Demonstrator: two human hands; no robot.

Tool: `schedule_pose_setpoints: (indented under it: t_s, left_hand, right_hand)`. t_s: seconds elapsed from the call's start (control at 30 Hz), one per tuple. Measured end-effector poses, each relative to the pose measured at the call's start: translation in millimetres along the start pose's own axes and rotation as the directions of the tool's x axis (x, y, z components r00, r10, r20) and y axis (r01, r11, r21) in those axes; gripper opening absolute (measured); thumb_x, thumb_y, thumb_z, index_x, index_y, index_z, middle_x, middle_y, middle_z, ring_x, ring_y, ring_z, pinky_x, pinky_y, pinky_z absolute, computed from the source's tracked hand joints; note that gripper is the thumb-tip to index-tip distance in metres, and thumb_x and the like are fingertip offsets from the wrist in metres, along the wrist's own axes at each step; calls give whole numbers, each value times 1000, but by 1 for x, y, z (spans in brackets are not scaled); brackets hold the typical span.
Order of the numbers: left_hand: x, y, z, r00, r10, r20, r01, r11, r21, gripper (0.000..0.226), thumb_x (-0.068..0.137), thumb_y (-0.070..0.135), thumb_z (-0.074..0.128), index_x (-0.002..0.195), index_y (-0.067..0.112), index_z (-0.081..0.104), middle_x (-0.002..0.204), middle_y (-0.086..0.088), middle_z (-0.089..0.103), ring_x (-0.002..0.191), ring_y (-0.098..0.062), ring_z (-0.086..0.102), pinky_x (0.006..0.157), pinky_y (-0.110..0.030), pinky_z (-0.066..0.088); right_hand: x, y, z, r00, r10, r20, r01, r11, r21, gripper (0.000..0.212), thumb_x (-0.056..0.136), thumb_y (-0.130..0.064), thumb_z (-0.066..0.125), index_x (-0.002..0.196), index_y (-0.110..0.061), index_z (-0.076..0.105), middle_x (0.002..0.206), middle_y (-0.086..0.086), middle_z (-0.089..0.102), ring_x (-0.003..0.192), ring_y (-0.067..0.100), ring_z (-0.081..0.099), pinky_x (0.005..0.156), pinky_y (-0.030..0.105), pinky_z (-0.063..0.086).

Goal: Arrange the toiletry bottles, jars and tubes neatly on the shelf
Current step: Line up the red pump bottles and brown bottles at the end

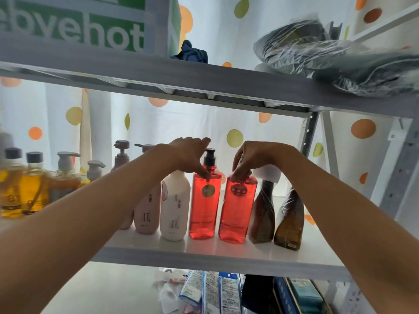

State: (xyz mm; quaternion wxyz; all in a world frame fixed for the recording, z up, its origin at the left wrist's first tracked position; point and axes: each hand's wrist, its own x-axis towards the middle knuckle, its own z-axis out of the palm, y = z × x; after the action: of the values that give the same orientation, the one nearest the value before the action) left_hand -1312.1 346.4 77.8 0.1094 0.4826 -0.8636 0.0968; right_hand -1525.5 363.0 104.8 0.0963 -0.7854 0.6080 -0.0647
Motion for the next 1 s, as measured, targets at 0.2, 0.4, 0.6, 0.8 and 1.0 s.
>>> schedule_pose_setpoints:
  t_s: [0.2,0.4,0.6,0.8,1.0]
  left_hand:
    - [-22,-33,-18,959,-115,259,115,993,14,125,48,57,88,145,21,18,140,-1,47,120,-24,50,98,-42,46]
    - [-29,-39,-5,984,-30,173,-4,981,193,140,51,49,90,151,32,-6,137,2,46,117,-20,52,93,-37,47]
    - [-27,-39,3,998,36,59,-49,970,236,119,53,54,86,148,33,18,121,2,51,106,-20,56,86,-36,49]
    - [-27,-32,4,999,-44,19,37,967,250,105,51,61,83,137,24,35,112,0,57,100,-21,59,81,-35,50]
    - [-24,-17,3,995,-98,13,92,965,246,90,52,55,85,124,20,43,106,0,52,89,-18,54,65,-30,40]
  right_hand:
    - [2,0,-1,999,23,22,-23,1000,-14,42,53,-53,87,82,-25,78,74,-7,73,71,9,64,92,40,51]
    - [4,5,2,995,71,-64,-72,997,-12,62,46,-56,88,94,-22,71,79,-9,72,85,15,66,89,40,53]
    - [0,11,12,985,39,-170,-46,998,-37,80,51,-54,87,118,-21,59,94,-10,66,89,14,64,84,35,54]
    - [-3,21,17,912,27,-409,-43,999,-30,58,76,-67,66,107,-18,64,100,-3,64,92,17,59,78,31,43]
    - [-4,28,28,843,201,-498,-212,977,37,76,97,-64,13,79,-7,60,89,15,62,83,28,54,80,36,36]
